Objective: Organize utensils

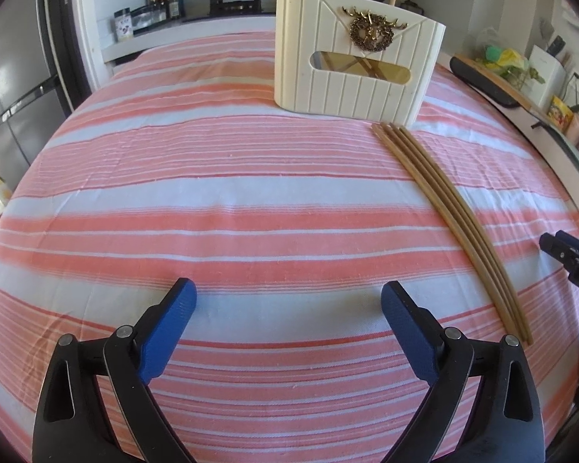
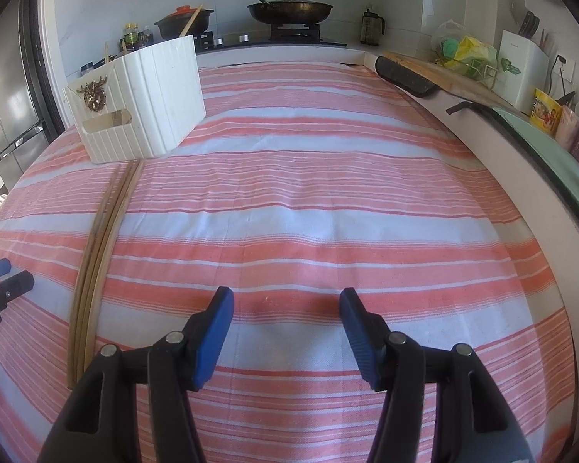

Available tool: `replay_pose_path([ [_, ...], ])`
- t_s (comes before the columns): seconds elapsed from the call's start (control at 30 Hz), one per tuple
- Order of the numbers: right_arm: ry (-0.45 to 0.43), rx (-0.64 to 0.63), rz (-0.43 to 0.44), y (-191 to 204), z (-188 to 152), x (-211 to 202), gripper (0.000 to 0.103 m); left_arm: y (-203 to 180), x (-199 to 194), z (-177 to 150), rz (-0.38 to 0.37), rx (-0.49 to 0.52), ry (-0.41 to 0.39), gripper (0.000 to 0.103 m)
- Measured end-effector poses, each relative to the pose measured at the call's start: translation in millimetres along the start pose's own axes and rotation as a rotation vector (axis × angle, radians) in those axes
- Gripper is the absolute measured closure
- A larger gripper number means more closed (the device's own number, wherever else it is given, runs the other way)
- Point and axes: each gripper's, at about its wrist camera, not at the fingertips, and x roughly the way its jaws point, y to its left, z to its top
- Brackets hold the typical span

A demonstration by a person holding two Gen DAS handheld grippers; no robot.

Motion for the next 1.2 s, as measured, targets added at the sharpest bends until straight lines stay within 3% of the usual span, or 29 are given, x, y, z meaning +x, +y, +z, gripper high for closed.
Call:
replay_pose_path([
  [0.77,0.005,0.006,-0.022,-1.4,0.6,2.4,0.045,-4.1,-0.6,2.5,0.004,-0.002,0.006,0.003],
  [1.03,0.002,0.001,-0.023,-2.2,0.3,1.4,0.045,-11.6,-11.9,34.3,-0.125,-0.127,-0.006,0.003],
  [1.2,0.004,-0.006,-0.025,-1.3,0.4,2.4,0.045,-38.0,-6.0,51.2,-0.136,-0.102,-0.028,0.003],
])
